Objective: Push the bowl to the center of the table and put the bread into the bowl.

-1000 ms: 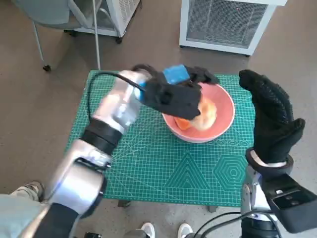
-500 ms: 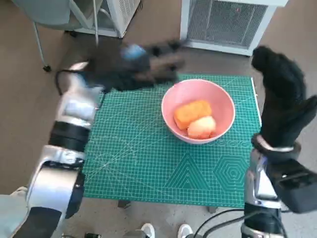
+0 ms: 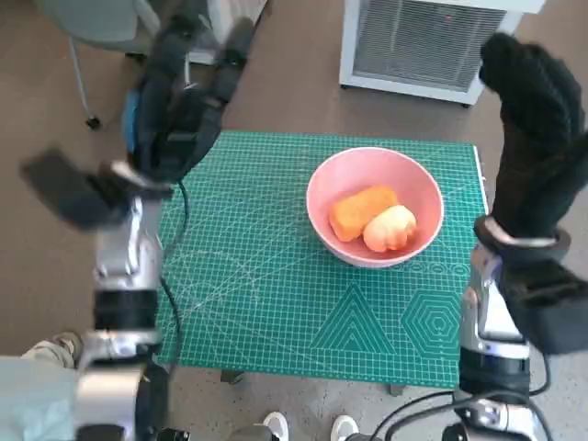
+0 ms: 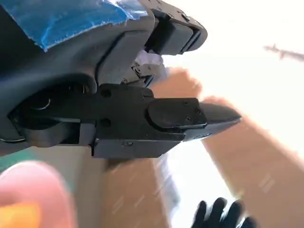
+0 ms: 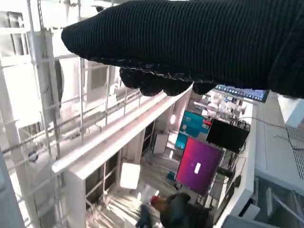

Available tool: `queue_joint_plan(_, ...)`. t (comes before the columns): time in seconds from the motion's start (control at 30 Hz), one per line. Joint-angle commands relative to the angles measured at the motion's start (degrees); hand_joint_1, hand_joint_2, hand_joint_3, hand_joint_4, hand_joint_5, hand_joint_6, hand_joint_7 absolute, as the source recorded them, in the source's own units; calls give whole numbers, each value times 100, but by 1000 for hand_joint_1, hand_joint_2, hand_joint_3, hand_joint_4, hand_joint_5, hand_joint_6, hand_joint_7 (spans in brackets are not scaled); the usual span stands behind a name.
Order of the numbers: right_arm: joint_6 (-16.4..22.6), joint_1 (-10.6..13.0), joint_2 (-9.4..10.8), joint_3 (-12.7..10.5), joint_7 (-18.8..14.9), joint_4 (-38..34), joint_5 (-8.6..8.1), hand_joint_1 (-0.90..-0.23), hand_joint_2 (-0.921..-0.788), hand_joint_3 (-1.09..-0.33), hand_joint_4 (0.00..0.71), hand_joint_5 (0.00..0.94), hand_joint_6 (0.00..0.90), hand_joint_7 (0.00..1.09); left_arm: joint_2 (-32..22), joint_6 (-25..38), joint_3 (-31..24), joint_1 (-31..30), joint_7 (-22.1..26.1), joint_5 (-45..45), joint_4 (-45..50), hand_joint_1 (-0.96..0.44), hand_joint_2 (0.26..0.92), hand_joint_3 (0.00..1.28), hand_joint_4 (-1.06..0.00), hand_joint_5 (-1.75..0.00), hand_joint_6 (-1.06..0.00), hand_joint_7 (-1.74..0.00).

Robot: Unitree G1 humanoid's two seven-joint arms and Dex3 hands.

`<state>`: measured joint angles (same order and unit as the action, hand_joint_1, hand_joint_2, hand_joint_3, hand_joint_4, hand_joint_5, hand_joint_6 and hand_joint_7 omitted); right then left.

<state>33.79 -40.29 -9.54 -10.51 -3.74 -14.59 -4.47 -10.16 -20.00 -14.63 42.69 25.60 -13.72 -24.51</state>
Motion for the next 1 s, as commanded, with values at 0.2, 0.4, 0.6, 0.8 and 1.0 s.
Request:
queue_joint_plan(0.2, 75, -329, -42, 20, -315, -661, -352, -479, -921, -577, 271, 0, 2, 696, 308, -503, 306, -528, -671, 298, 773, -569, 921, 253, -272, -18, -431, -67)
queue_joint_plan(0.4, 94, -358, -22, 67, -363, -708, -349, -503, -921, -575, 267, 0, 3, 694, 265, -894, 430, -571, -871, 532, 691, -539, 921, 262, -259, -7, -410, -46)
queue_joint_plan(0.6, 138, -380, -62, 96, -341, -723, -259, -510, -921, -575, 267, 0, 3, 692, 216, -1178, 466, -511, -997, 632, 485, -494, 921, 275, -242, 0, -404, -35)
queue_joint_plan(0.8, 265, -414, -94, 114, -297, -809, -123, -505, -921, -575, 265, 0, 0, 683, 149, -1492, 514, -420, -1264, 925, 199, -480, 921, 277, -257, -9, -401, -28)
queue_joint_plan(1.0, 394, -406, -103, 135, -294, -873, -67, -490, -921, -580, 247, 0, -1, 664, 39, -1838, 598, -380, -1863, 1654, -48, -477, 921, 279, -254, -5, -414, -30)
